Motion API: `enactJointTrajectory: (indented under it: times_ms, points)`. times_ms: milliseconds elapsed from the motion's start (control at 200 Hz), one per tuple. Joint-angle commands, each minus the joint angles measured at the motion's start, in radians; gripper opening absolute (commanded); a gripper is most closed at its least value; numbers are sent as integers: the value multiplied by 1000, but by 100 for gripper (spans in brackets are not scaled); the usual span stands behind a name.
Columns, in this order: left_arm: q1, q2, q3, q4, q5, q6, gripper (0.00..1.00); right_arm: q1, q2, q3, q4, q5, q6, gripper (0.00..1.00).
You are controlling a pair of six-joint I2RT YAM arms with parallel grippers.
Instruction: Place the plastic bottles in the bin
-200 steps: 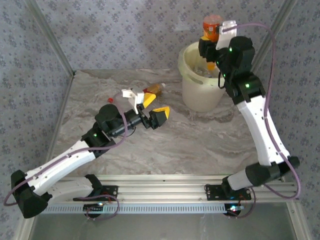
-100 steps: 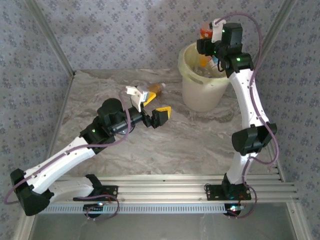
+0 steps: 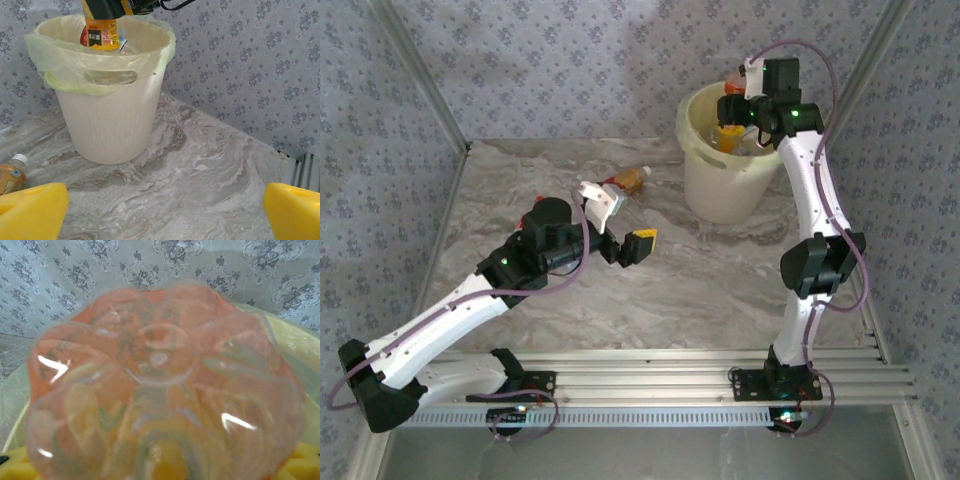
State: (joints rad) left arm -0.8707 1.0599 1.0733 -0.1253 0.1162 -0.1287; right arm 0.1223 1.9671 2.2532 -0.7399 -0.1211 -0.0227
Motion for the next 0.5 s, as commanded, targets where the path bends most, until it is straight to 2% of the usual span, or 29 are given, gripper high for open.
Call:
enactJointTrajectory:
  times_ms: [0, 215, 410, 495]
  points:
    - [-1, -13, 48, -12, -4, 22, 100, 4, 45, 79, -53, -22, 8, 66]
    - [-1, 2, 53, -14, 2, 20, 100, 28, 115, 155, -139, 18, -16, 67]
    - [-1, 6, 55, -21, 4, 16, 99, 41, 118, 160, -140, 38, 3, 83]
    - [-1, 2, 53, -26, -3, 16, 100, 45, 102, 163, -134, 54, 15, 87]
